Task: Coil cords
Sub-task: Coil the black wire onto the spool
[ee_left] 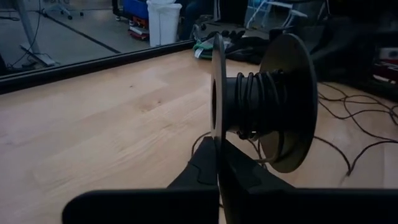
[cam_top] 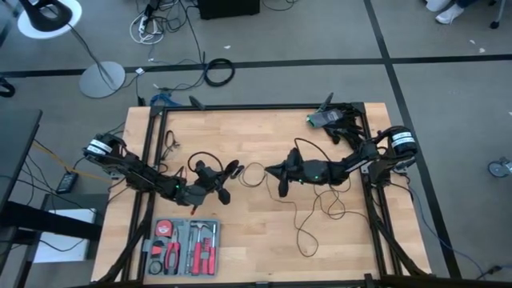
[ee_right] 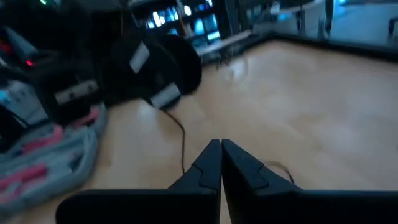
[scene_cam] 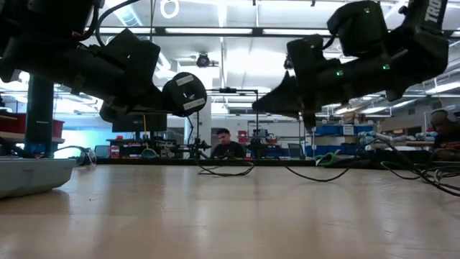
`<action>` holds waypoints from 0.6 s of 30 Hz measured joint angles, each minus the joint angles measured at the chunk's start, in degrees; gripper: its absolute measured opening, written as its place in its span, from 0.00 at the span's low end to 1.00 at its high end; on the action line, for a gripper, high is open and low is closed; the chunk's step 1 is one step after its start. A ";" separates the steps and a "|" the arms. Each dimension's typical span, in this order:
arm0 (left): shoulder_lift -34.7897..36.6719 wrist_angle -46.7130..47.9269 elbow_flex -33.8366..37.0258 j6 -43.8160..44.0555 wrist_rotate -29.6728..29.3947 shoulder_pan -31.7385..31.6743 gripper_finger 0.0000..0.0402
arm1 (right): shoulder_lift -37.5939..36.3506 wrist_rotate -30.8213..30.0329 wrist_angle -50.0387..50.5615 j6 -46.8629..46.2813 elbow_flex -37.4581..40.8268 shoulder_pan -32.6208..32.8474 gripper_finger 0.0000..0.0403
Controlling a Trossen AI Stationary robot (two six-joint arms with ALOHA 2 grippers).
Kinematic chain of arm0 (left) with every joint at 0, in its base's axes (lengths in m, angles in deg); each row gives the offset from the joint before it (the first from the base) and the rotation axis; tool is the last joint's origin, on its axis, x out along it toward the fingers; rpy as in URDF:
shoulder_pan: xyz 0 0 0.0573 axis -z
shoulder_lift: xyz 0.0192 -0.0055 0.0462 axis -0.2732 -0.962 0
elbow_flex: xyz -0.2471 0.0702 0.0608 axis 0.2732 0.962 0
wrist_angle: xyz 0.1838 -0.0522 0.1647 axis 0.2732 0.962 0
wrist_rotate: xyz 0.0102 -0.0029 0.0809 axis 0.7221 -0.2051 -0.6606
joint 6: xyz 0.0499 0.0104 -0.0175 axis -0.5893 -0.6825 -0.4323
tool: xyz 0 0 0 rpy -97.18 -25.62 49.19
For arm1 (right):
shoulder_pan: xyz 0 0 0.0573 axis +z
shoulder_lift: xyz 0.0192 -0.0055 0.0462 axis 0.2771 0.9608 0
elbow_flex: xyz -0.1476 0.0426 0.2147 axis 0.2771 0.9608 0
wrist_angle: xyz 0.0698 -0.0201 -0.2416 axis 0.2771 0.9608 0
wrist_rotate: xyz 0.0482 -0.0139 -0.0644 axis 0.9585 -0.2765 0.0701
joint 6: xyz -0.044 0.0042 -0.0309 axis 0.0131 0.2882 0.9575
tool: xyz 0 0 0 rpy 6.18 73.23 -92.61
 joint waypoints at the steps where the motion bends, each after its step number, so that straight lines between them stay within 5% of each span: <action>1: 0.02 -0.45 0.00 -0.09 0.07 0.00 0.00 | 0.00 0.26 -0.77 0.48 -0.19 0.01 0.03; 7: 0.01 -7.46 0.00 -6.81 0.08 0.00 0.00 | 0.04 2.08 6.27 9.07 -3.35 -0.09 0.04; 18: 0.01 -13.82 -0.04 -13.49 0.05 0.33 0.00 | 4.60 3.48 7.02 9.34 -5.06 -0.35 0.17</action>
